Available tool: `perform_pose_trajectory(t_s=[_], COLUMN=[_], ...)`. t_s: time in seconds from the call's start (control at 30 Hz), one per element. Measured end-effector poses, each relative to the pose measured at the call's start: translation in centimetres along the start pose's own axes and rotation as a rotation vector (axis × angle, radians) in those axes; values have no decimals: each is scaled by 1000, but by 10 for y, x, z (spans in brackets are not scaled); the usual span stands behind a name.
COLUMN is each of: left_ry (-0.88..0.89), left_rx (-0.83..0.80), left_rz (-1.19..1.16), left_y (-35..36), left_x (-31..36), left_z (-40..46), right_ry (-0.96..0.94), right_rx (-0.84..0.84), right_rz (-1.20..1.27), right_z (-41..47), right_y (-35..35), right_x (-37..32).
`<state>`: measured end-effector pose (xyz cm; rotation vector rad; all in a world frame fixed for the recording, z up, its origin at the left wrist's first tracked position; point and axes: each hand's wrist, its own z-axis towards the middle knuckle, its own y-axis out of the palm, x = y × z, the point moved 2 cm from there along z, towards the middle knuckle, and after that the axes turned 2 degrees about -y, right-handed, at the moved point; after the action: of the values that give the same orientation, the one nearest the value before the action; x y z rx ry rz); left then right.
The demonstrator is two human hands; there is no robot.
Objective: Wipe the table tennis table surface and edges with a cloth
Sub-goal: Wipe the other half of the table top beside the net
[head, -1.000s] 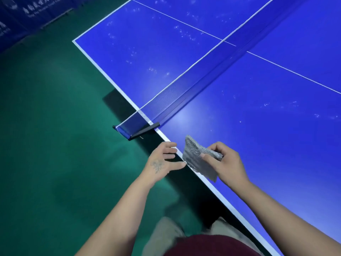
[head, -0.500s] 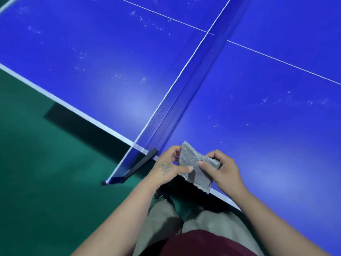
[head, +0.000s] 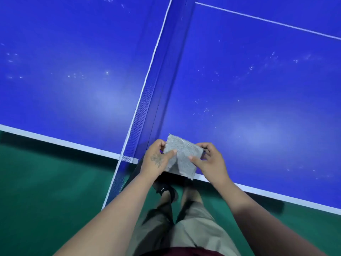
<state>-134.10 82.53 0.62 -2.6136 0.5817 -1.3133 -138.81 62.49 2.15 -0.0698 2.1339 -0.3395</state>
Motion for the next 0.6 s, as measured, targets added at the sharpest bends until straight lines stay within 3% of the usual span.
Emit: perform_pose_trajectory(t_s=[0.13,0.23,0.37,0.5,0.6], left_ry=[35,236,571,529,632], left_rx=[304,460,279,191,121], left_rz=[118,439,673,926,1085], left_y=[0,-4,7,34,53], left_x=[-16,-14,-16,-27,-37], left_z=[10,12,21,43,49], right_ry=[-11,-78,-298,-399,-435], right_rx=[14,114,335,392,408], right_rz=[-57,-242,-432,-622,-737], right_z=[21,32,55,86,107], right_y=[0,-13,-31,-45,-53], right_x=[17,25,33,46,53])
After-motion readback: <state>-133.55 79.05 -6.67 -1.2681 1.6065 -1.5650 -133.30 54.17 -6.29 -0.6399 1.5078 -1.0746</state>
